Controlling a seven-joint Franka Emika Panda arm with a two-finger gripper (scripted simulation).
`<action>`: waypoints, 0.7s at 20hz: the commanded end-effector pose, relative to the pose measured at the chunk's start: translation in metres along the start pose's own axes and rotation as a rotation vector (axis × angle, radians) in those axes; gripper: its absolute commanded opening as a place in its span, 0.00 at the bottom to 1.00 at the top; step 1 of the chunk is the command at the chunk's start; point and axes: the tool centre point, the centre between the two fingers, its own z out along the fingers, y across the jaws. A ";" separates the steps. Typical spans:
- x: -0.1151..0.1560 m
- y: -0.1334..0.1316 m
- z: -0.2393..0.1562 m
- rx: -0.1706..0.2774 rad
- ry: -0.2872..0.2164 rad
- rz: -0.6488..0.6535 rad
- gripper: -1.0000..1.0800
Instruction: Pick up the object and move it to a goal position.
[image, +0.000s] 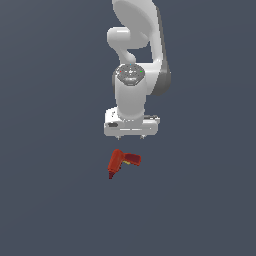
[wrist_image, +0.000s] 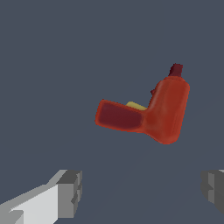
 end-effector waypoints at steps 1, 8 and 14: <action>0.000 0.000 0.000 0.000 0.000 0.000 0.81; 0.001 -0.007 -0.006 0.005 -0.001 0.003 0.81; 0.002 -0.005 -0.003 0.003 0.008 -0.003 0.81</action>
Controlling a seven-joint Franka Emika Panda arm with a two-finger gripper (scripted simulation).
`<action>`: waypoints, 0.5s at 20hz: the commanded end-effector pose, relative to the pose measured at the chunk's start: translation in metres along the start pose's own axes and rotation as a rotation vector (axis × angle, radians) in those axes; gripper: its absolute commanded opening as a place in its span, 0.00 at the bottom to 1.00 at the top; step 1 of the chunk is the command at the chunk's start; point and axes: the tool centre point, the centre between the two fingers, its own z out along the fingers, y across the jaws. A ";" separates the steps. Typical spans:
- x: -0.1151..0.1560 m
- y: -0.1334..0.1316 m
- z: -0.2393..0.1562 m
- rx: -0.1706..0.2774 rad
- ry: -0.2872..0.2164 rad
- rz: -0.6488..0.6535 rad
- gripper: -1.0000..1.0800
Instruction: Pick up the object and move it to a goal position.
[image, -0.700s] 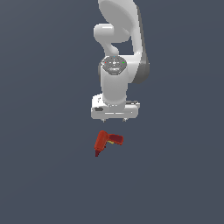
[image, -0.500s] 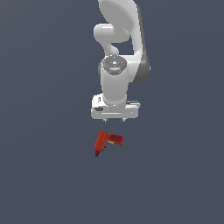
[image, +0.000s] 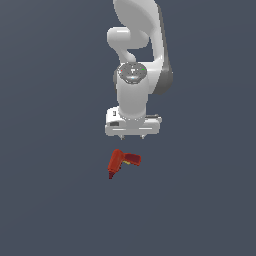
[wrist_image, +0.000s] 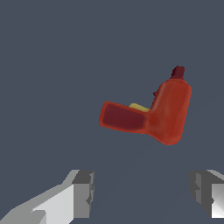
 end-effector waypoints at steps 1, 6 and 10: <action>0.000 0.002 0.002 -0.001 0.007 -0.004 0.81; 0.002 0.008 0.010 -0.006 0.035 -0.023 0.81; 0.004 0.014 0.019 -0.012 0.068 -0.046 0.81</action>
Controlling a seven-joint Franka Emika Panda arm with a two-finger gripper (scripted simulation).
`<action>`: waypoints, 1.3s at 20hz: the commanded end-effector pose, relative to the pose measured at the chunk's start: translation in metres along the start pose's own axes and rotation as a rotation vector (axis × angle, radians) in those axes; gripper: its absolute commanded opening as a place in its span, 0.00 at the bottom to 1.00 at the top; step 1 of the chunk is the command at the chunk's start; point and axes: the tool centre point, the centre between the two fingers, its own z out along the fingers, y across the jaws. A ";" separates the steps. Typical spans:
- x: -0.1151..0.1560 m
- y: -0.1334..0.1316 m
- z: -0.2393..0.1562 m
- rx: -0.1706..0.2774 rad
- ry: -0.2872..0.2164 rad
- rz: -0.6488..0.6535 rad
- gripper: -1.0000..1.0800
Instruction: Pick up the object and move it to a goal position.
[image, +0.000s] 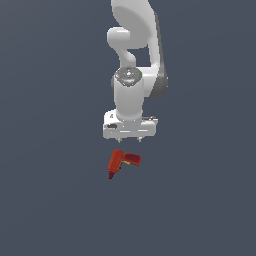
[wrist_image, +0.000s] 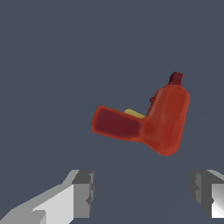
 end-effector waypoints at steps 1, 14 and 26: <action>0.001 0.005 0.006 -0.004 0.023 -0.016 0.81; -0.002 0.032 0.041 -0.039 0.184 -0.132 0.81; -0.013 0.051 0.063 -0.078 0.337 -0.245 0.81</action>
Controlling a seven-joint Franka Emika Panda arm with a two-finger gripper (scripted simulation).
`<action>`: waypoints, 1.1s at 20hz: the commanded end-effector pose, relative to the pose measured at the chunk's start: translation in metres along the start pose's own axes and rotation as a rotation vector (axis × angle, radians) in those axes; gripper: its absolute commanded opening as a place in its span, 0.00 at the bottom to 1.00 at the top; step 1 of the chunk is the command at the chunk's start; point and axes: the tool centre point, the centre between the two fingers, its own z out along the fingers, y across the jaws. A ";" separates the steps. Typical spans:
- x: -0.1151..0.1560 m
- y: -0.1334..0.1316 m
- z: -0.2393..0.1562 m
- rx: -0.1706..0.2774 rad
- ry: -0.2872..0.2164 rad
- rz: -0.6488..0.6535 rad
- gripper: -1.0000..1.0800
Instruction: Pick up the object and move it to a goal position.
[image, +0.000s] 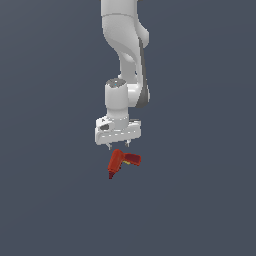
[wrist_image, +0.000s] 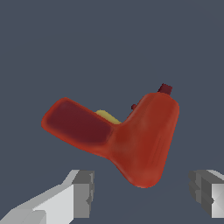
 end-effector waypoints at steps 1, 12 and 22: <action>-0.005 0.002 0.002 -0.009 0.032 -0.023 0.81; -0.018 0.005 0.006 -0.035 0.122 -0.087 0.81; -0.021 0.006 0.007 -0.039 0.136 -0.097 0.81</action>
